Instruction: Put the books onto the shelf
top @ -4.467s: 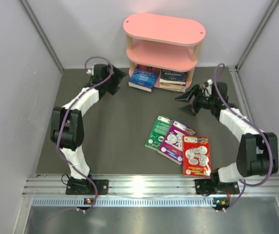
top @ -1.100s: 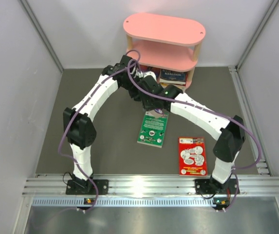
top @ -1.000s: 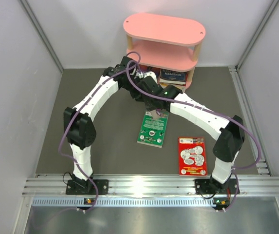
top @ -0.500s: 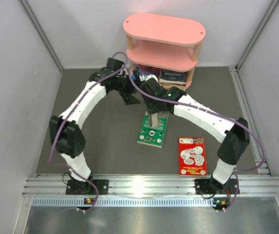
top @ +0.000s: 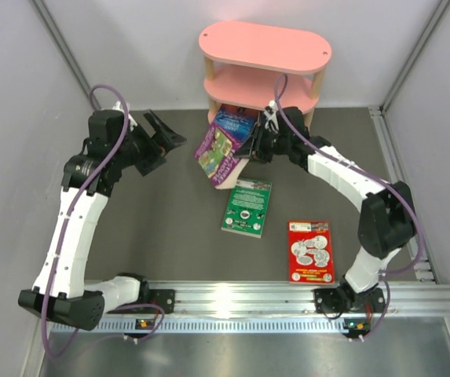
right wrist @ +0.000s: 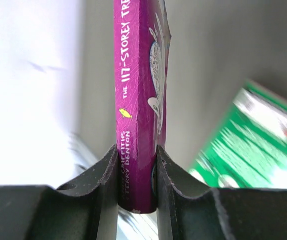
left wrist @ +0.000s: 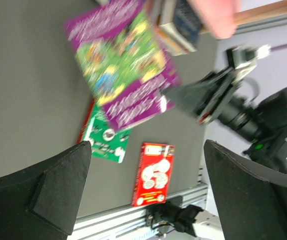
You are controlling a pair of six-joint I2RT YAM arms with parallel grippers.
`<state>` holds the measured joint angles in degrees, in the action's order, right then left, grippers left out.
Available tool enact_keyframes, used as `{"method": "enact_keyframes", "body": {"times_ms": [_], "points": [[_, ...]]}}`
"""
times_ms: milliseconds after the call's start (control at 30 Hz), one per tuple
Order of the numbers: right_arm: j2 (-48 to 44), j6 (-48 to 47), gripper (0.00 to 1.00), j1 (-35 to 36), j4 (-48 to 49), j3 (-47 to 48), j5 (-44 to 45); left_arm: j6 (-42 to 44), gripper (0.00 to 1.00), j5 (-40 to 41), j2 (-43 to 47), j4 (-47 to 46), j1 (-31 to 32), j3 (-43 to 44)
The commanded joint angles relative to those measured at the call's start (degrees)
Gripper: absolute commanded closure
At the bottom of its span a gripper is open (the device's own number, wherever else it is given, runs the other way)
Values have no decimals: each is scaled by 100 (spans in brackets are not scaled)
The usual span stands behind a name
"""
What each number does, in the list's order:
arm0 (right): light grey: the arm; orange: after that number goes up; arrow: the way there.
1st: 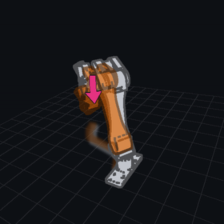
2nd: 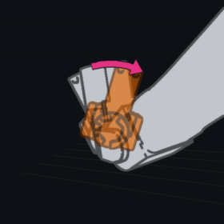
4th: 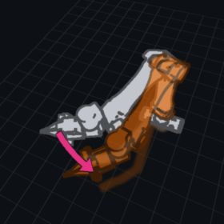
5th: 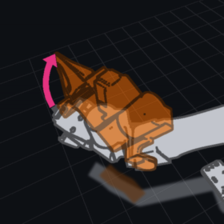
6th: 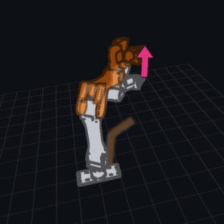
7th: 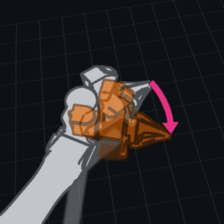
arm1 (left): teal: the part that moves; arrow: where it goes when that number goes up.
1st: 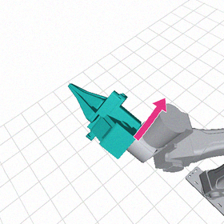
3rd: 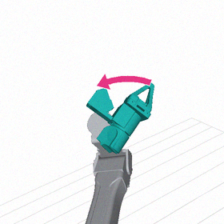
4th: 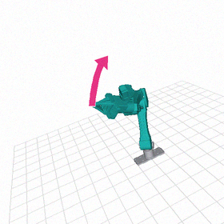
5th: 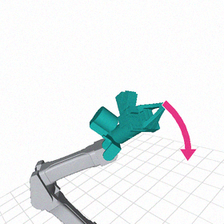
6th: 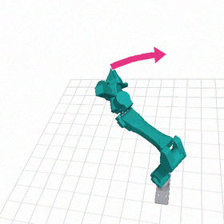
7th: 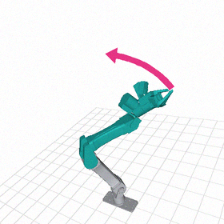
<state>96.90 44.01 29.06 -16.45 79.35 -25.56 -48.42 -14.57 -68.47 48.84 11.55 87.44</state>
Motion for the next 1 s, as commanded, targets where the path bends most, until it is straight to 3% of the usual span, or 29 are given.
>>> {"method": "enact_keyframes", "body": {"times_ms": [0, 100, 333, 667, 967], "points": [[407, 1196, 100, -216, 2381, 572, -1144, 202, 1, 454, 131, 451, -21, -315], [820, 1794, 100, -357, 2883, 853, -1101, 219, 1, 498, 281, 539, -21, -438], [1173, 2401, 100, -533, 2849, 942, -240, 307, 1, 525, 272, 575, -30, -464], [1111, 3579, 100, -471, 2445, 502, 2096, 263, 1, 200, 141, 249, -30, -833], [1708, 4379, 100, -199, 2014, 1203, 3416, 325, 1, 6, 79, 187, -30, -983]]}}
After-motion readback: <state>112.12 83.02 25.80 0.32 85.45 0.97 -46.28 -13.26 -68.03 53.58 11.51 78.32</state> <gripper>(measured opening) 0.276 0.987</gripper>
